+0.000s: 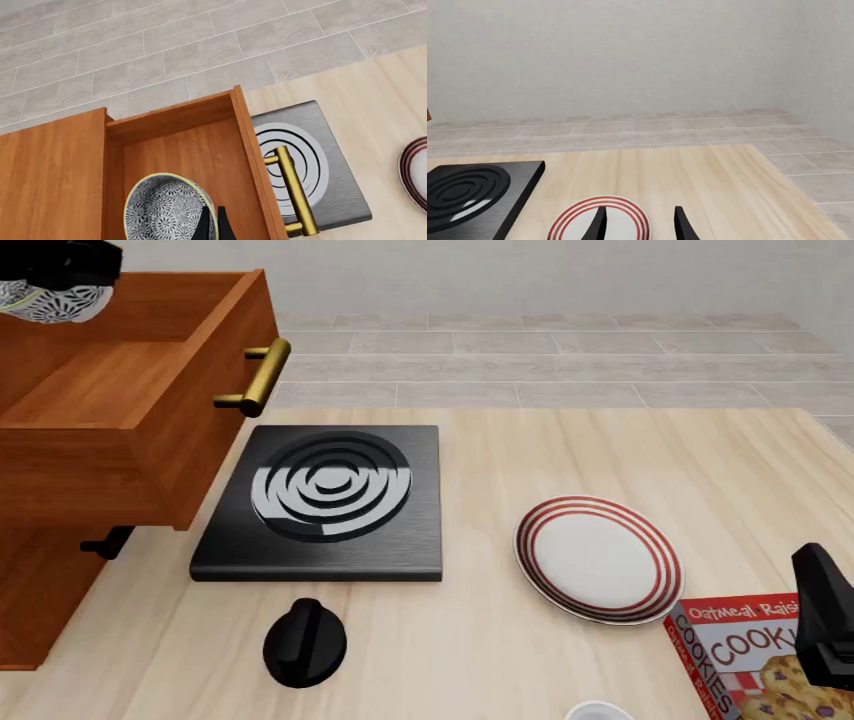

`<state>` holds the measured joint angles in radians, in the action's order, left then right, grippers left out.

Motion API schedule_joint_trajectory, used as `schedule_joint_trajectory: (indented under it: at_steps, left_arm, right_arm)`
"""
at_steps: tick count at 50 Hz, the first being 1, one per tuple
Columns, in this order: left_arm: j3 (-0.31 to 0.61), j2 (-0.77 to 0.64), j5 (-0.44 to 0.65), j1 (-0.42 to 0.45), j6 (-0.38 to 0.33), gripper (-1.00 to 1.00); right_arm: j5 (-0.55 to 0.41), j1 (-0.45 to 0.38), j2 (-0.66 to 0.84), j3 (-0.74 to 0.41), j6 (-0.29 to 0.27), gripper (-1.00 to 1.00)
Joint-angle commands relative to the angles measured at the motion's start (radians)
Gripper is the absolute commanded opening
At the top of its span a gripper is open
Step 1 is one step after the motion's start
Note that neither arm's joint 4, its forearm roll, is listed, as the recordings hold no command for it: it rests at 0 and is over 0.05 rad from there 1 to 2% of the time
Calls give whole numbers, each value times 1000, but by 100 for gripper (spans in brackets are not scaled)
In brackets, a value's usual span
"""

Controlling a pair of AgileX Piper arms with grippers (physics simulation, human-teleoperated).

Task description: Pick the akita bowl in the top layer of the wooden cabinet and place it on the plate.

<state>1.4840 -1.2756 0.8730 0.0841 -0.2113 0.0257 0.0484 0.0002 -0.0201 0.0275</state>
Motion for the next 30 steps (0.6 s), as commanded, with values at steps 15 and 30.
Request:
schedule_joint_trajectory:
  at_steps: [15,30]
  left_arm:
    - [74,10,-43,63,-106,-100]
    - [58,14,-64,131,-121,-100]
  right_arm:
    - [0,-1,0,-1,-4,100]
    - [1,-1,0,-3,-5,100]
